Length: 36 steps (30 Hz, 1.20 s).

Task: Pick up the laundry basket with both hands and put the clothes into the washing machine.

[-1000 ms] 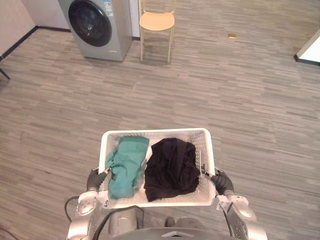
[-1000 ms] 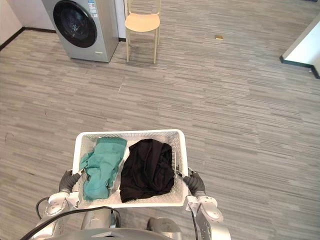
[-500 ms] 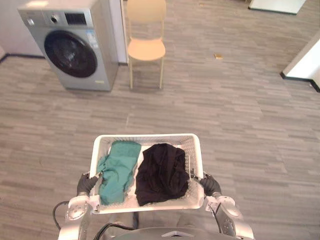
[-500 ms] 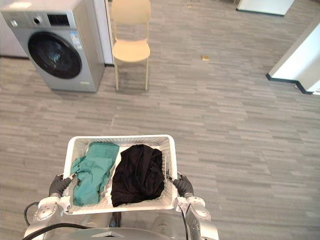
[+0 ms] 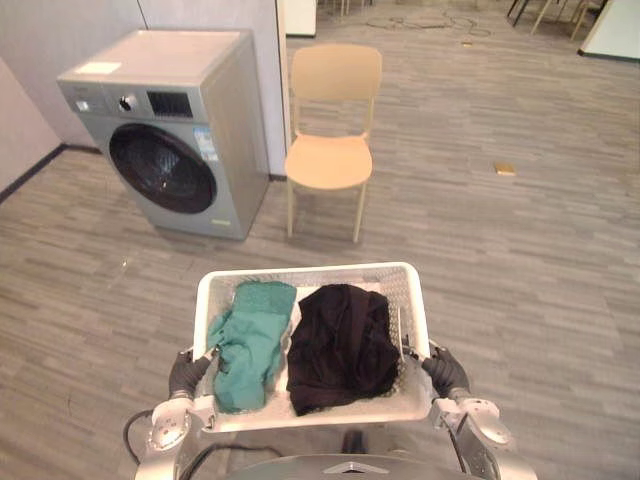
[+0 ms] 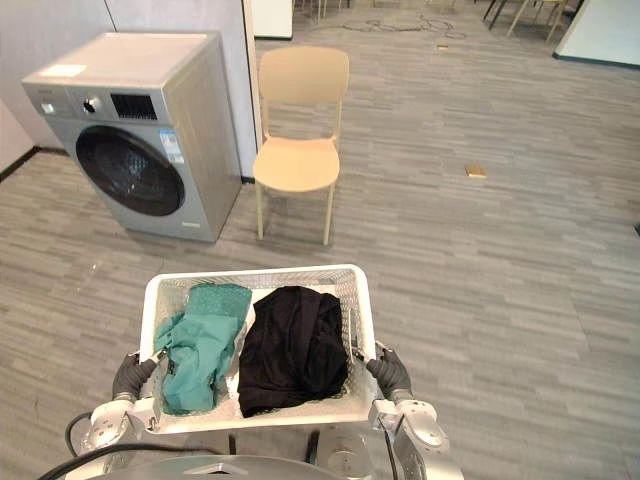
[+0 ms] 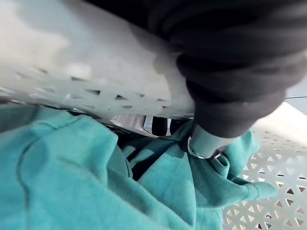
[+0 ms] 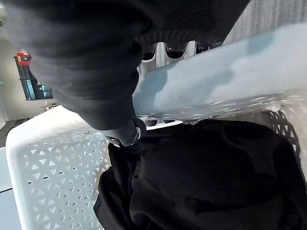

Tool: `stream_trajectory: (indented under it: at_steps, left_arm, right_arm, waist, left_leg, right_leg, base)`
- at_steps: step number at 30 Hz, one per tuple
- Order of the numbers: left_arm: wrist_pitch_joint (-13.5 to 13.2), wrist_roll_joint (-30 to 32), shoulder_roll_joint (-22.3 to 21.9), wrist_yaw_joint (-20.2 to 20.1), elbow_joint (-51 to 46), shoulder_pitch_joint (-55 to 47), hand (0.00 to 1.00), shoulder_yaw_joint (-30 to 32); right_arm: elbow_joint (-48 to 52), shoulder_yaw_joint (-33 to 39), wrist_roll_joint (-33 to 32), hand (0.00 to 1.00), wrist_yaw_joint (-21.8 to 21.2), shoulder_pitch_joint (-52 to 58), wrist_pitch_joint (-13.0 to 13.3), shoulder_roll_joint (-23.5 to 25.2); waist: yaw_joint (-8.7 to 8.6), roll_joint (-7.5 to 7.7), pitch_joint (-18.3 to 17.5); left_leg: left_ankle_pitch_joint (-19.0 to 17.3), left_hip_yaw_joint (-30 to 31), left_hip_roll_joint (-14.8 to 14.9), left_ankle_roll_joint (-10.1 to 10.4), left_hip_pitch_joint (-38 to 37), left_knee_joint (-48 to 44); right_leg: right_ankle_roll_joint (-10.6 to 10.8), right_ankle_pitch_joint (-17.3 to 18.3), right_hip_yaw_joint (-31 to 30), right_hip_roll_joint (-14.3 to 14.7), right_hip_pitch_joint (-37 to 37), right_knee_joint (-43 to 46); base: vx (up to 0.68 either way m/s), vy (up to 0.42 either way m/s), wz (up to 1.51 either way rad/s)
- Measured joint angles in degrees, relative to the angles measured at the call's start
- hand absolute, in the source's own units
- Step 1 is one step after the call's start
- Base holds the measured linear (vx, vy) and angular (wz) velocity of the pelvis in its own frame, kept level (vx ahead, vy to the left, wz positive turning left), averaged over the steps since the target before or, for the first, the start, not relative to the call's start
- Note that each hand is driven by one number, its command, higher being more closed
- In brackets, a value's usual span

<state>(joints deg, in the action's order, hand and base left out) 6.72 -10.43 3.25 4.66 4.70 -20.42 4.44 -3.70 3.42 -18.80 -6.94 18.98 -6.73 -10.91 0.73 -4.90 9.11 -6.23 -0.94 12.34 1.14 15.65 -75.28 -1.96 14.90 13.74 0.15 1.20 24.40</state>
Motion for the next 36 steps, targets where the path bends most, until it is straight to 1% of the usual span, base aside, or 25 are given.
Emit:
stream_trajectory:
  at_steps: [2, 4, 5, 6, 7, 8, 9, 10, 11, 12, 13, 15, 17, 18, 20, 21, 22, 24, 26, 27, 28, 31, 32, 34, 36]
  left_arm:
    - [-0.32, -0.04, 0.06, 0.00, 0.04, 0.06, 1.00, 0.18]
    - [-0.48, -0.18, 0.01, 0.06, 0.36, 0.26, 1.00, 0.51]
    - [-0.40, -0.18, 0.05, 0.10, 0.46, 0.26, 1.00, 0.48]
    - [-0.38, -0.17, -0.01, 0.09, 0.50, 0.22, 1.00, 0.39]
    - [-0.34, -0.17, -0.02, 0.02, 0.61, -0.13, 1.00, -0.31]
    - [-0.33, -0.17, 0.32, 0.05, 2.07, 0.03, 1.00, -0.07]
    - [-0.20, -0.14, 1.03, 0.08, 3.13, 0.84, 1.00, 0.27]
    - [0.13, -0.08, 2.46, 0.00, 3.19, 1.83, 1.00, 0.39]
    - [0.13, -0.08, 2.91, 0.00, 3.15, 2.08, 1.00, 0.43]
    - [0.59, -0.07, 3.32, 0.05, 3.41, 2.45, 1.00, 0.41]
    - [0.90, 0.02, 3.77, 0.16, 3.44, 2.82, 1.00, 0.32]
    - [0.96, 0.02, 4.64, 0.33, 3.39, 3.00, 1.00, 0.40]
    - [0.53, 0.01, 5.33, 0.37, 2.57, 2.77, 1.00, 0.76]
    - [0.37, 0.01, 5.53, 0.37, 2.58, 2.88, 1.00, 1.00]
    - [0.11, 0.00, 6.33, 0.37, 2.74, 3.19, 1.00, 0.95]
    - [0.23, 0.00, 6.70, 0.37, 2.83, 3.15, 1.00, 0.30]
    - [0.29, 0.00, 6.93, 0.37, 2.94, 3.16, 1.00, -0.12]
    - [0.48, 0.00, 7.28, 0.37, 2.99, 3.19, 1.00, -0.77]
    - [0.78, 0.02, 6.70, 0.35, 3.07, 3.15, 1.00, -0.78]
    - [1.11, 0.03, 5.73, 0.36, 3.17, 3.04, 1.00, -0.91]
    - [1.13, 0.03, 4.71, 0.37, 3.15, 2.93, 1.00, -1.12]
    - [1.06, 0.02, 2.04, 0.76, 2.47, 3.11, 1.00, -0.42]
    - [1.02, 0.02, 1.54, 0.78, 2.39, 3.25, 1.00, -0.36]
    - [0.94, 0.00, 1.02, 0.88, 2.38, 3.33, 1.00, -0.49]
    - [0.84, -0.01, 1.36, 1.00, 2.38, 4.51, 1.00, -0.44]
  right_arm:
    - [-0.55, -0.26, -0.08, 1.00, -0.23, -0.45, 0.21, -0.07]
    - [-2.77, -0.41, -0.21, 1.00, -0.43, -2.07, 0.16, -0.10]
    - [-2.82, -0.51, -0.31, 1.00, -0.36, -2.42, 0.21, -0.27]
    - [-2.87, -0.42, -0.47, 1.00, -0.42, -1.99, 0.32, -0.56]
    - [-3.31, -0.09, -0.65, 1.00, -0.66, -1.26, 0.46, -1.06]
    - [-5.80, -0.15, -0.64, 1.00, -0.62, -2.17, 0.32, -0.13]
    - [-6.96, -0.24, -0.50, 1.00, -0.43, -2.75, 0.17, 1.04]
    - [-7.99, -0.29, -0.40, 1.00, -0.60, -3.48, 0.38, 2.00]
    - [-8.78, -0.31, -0.40, 1.00, -0.81, -3.99, 0.36, 2.03]
    - [-9.95, -0.24, -0.41, 1.00, -0.65, -4.37, 0.28, 2.77]
    - [-11.25, -0.12, -0.41, 1.00, -0.50, -4.73, 0.33, 3.15]
    - [-11.25, -0.31, -0.41, 1.00, -0.65, -4.73, 0.36, 3.64]
    - [-11.26, -1.03, -0.41, 1.00, -1.60, -4.68, 0.46, 3.64]
    - [-11.23, -1.16, -0.41, 1.00, -1.76, -4.80, 0.44, 3.84]
    - [-11.15, -1.58, -0.41, 1.00, -1.80, -5.54, 0.37, 4.15]
    - [-11.10, -1.46, -0.42, 1.00, -1.63, -4.73, 0.31, 4.16]
    - [-11.09, -1.34, -0.46, 1.00, -1.61, -4.34, 0.30, 4.13]
    - [-10.56, -1.08, -0.54, 1.00, -1.20, -3.70, 0.21, 4.25]
    - [-10.53, -1.08, -0.54, 1.00, -1.22, -3.32, 0.14, 3.61]
    - [-10.24, -1.03, -0.54, 1.00, -1.22, -3.15, 0.15, 3.15]
    - [-9.76, -0.74, -0.55, 1.00, -1.18, -2.98, 0.21, 2.44]
    - [-6.84, -0.39, -0.55, 1.00, -1.18, -2.83, 0.19, 0.66]
    - [-6.07, -0.37, -0.55, 1.00, -1.18, -2.94, 0.24, -0.09]
    - [-6.13, -0.18, -0.55, 1.00, -1.19, -3.94, 0.24, -0.95]
    - [-6.14, -0.02, -0.66, 1.00, -1.14, -5.13, 0.29, -0.93]
  waist:
    - [1.96, 1.57, -0.15]
    - [3.04, 1.63, -0.16]
    - [2.92, 1.78, -0.19]
    - [2.54, 1.67, -0.25]
    - [2.42, 1.01, -0.97]
    - [3.12, 2.79, -2.42]
    - [2.54, 4.38, -3.38]
    - [1.66, 7.36, -3.63]
    - [1.65, 8.28, -3.38]
    - [1.53, 9.54, -3.15]
    - [1.24, 9.69, -3.02]
    - [1.01, 9.01, -2.24]
    - [1.24, 5.93, -1.06]
    - [1.19, 5.94, -1.06]
    - [0.66, 6.11, -0.84]
    - [0.16, 5.89, -0.60]
    - [0.08, 5.85, -0.56]
    - [0.15, 6.10, -0.71]
    - [-0.45, 5.89, -0.71]
    - [-0.86, 4.94, -1.36]
    - [-0.87, 3.21, -2.32]
    - [-0.81, 1.35, -2.63]
    - [-0.57, 0.75, -2.19]
    - [0.23, 0.31, -1.84]
    - [0.63, 1.05, -0.99]
  left_leg:
    - [-4.68, -5.85, -0.21, 0.68, 5.40, 11.95]
    - [-5.33, -7.95, -0.06, 1.48, 7.37, 30.20]
    - [-2.83, -10.32, -0.65, 1.87, 6.41, 44.18]
    - [-0.48, -10.28, -1.67, 1.81, 5.66, 51.16]
    - [5.36, -8.60, -2.99, 2.13, 4.95, 59.52]
    - [11.47, -7.30, -5.26, 0.43, 4.48, 57.46]
    - [9.49, -8.16, -6.70, 0.09, 4.81, 56.37]
    - [5.76, -9.08, -8.29, -2.24, 6.35, 51.45]
    - [3.70, -9.49, -8.89, -2.45, 6.07, 49.60]
    - [0.16, -9.97, -9.91, -3.16, 4.00, 47.87]
    - [-2.09, -9.71, -10.45, -4.03, 0.68, 48.14]
    - [-3.23, -9.00, -10.50, -5.23, -4.58, 49.34]
    - [-6.06, -7.73, -9.34, -3.83, -14.07, 55.30]
    - [-6.70, -7.63, -9.35, -3.89, -15.13, 55.97]
    - [-8.40, -6.51, -9.30, -3.02, -18.22, 57.64]
    - [-9.36, -5.37, -8.94, -2.22, -20.04, 58.39]
    - [-9.90, -4.92, -8.69, -1.85, -20.55, 58.68]
    - [-12.03, -3.72, -7.95, 0.36, -22.69, 59.40]
    - [-14.82, -1.69, -6.78, 2.29, -25.37, 59.78]
    - [-15.69, -0.60, -4.49, 2.67, -28.05, 61.56]
    - [-14.88, -0.04, -2.92, 3.29, -28.69, 60.99]
    - [-9.08, 4.52, 0.37, 4.17, -21.89, 43.75]
    - [-3.30, 6.33, 1.51, 4.21, -16.28, 30.94]
    - [-3.19, 6.53, 2.04, 4.72, -9.81, 16.06]
    - [-5.03, 4.01, 1.96, 3.63, -4.42, 12.42]
  right_leg:
    - [0.05, -0.02, -3.00, -0.32, -6.37, -6.31]
    - [0.89, 0.48, -4.20, -0.79, -10.25, -9.28]
    - [3.16, 1.93, -4.59, -1.71, -12.90, -10.36]
    - [3.96, 2.78, -5.01, -2.13, -14.21, -10.50]
    - [5.15, 4.53, -6.80, -2.43, -15.97, -9.85]
    - [6.02, 5.68, -9.99, -4.38, -15.92, -7.94]
    - [5.86, 5.46, -10.77, -6.17, -15.14, -6.45]
    - [6.75, 3.91, -13.84, -9.06, -10.88, 2.56]
    - [7.79, 2.50, -14.87, -9.39, -9.14, 7.49]
    - [8.65, -3.67, -15.92, -10.33, -5.43, 17.68]
    - [10.69, -12.87, -16.61, -10.65, -1.99, 27.23]
    - [9.86, -13.32, -15.00, -10.62, 1.97, 38.21]
    - [5.11, -8.30, -9.77, -9.90, 7.67, 42.64]
    - [4.88, -7.23, -8.96, -9.88, 9.56, 41.58]
    - [5.23, -4.22, -5.28, -9.88, 15.14, 31.57]
    - [5.34, -4.02, -2.65, -9.96, 15.63, 20.56]
    - [5.55, -4.72, -1.68, -10.01, 15.69, 14.45]
    - [5.48, -10.69, -0.44, -10.23, 15.43, -5.87]
    - [4.98, -15.92, 0.16, -10.76, 15.14, -6.83]
    - [4.60, -16.50, 1.12, -9.53, 14.86, -3.00]
    - [3.71, -13.72, 2.77, -8.50, 15.03, -0.67]
    - [1.01, -8.49, 5.21, -5.58, 12.46, 1.75]
    - [0.00, -6.98, 5.83, -4.09, 9.25, 0.60]
    - [-1.09, -6.15, 5.90, -1.94, 4.23, -2.09]
    - [-1.42, -5.92, 5.56, -1.38, -0.03, -5.29]
  base:
    - [0.82, -0.078, -0.58]
    - [0.82, 0.040, -0.79]
    - [0.42, 0.058, -0.48]
    - [0.56, 0.129, -0.40]
    - [0.71, 0.264, -0.66]
    - [0.84, 0.317, -0.65]
    - [0.99, 0.395, -0.44]
    - [0.70, 0.266, -0.02]
    - [0.70, 0.260, -0.02]
    - [0.54, 0.192, 0.05]
    - [0.52, 0.178, 0.17]
    - [0.55, 0.167, 0.22]
    - [0.44, 0.101, 0.08]
    - [0.34, -0.022, 0.06]
    - [0.35, -0.086, 0.27]
    - [0.26, -0.122, 0.42]
    - [0.33, -0.178, 0.45]
    - [0.42, -0.242, 0.39]
    - [0.50, -0.313, 0.48]
    - [0.56, -0.352, 0.45]
    - [0.69, -0.424, 0.38]
    - [0.61, -0.396, 0.12]
    - [0.44, -0.238, -0.01]
    - [0.47, -0.195, -0.19]
    - [0.42, -0.141, -0.18]
